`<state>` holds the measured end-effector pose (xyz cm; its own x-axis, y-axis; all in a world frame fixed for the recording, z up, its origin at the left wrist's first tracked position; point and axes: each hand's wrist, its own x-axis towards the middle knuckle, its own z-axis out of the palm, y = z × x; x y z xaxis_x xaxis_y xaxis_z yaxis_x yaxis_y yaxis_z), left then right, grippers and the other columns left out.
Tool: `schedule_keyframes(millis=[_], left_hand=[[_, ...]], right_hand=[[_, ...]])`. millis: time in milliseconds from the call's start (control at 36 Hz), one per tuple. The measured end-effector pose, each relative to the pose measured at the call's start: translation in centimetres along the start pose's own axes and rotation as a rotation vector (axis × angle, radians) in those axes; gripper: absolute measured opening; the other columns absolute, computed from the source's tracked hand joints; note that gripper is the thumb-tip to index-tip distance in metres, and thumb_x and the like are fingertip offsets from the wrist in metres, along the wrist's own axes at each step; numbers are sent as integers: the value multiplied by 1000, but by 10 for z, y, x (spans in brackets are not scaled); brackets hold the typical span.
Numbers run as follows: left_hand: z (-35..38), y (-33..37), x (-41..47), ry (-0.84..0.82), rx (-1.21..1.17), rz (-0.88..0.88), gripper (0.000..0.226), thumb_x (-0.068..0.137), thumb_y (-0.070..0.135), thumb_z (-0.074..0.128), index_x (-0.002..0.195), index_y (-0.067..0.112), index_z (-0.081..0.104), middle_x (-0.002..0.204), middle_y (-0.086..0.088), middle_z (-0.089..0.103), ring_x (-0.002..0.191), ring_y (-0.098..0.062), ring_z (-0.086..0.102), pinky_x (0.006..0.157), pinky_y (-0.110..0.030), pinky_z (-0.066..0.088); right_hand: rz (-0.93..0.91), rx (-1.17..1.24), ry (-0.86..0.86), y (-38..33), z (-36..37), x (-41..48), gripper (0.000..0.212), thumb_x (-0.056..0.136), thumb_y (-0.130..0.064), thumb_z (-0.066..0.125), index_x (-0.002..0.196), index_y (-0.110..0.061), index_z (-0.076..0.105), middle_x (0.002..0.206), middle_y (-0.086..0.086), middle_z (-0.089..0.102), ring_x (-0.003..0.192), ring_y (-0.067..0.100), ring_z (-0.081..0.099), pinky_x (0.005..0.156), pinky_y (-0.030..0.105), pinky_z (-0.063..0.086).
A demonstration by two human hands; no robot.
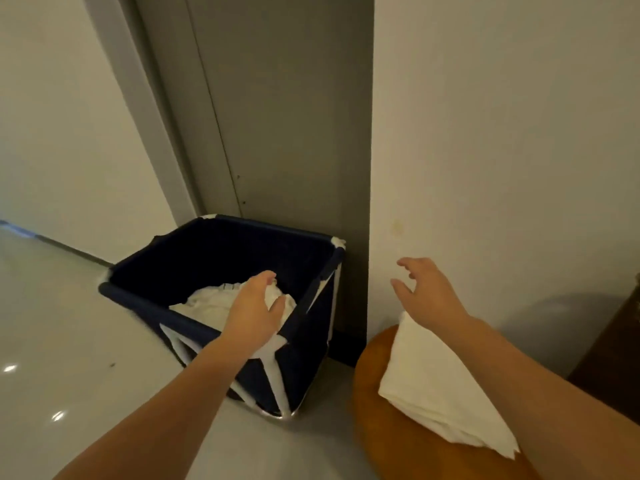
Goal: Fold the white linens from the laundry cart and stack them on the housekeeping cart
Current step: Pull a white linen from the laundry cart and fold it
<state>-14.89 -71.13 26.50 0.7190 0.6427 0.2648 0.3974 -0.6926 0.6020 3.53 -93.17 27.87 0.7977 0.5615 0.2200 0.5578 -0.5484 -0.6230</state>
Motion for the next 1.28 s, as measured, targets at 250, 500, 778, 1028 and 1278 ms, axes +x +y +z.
schedule_keyframes(millis=[250, 500, 778, 1028, 1278], left_hand=[[-88, -99, 23, 125, 8, -47, 49, 95, 25, 58, 139, 13, 43, 136, -3, 50, 126, -17, 46, 99, -20, 31], [-177, -225, 53, 144, 53, -129, 49, 94, 23, 58, 139, 12, 43, 135, -3, 50, 128, -19, 46, 104, -26, 34], [-201, -303, 98, 139, 79, -168, 49, 94, 23, 59, 139, 15, 43, 136, -2, 51, 124, -19, 49, 99, -23, 37], [-158, -343, 171, 47, 87, -174, 46, 94, 23, 58, 137, 17, 45, 132, 0, 52, 122, -18, 50, 101, -26, 39], [-97, -387, 244, -77, 66, -284, 47, 95, 25, 56, 140, 18, 42, 134, 2, 50, 125, -17, 48, 104, -26, 35]], right_hand=[[-214, -30, -77, -122, 81, 47, 47, 97, -33, 52, 140, -17, 43, 136, 3, 44, 114, 18, 50, 89, 20, 34], [-279, 40, -175, -241, 206, 85, 48, 96, -30, 55, 140, -15, 44, 139, 5, 42, 120, 19, 49, 98, 26, 39], [-296, 25, -242, -276, 292, 128, 46, 95, -29, 56, 137, -15, 46, 135, 7, 44, 110, 17, 51, 91, 24, 41], [-213, 28, -273, -246, 347, 195, 47, 94, -29, 57, 137, -15, 46, 136, 6, 44, 113, 18, 51, 95, 28, 43], [-61, 104, -307, -201, 404, 276, 42, 93, -25, 60, 132, -11, 53, 127, 8, 51, 110, 18, 53, 92, 23, 40]])
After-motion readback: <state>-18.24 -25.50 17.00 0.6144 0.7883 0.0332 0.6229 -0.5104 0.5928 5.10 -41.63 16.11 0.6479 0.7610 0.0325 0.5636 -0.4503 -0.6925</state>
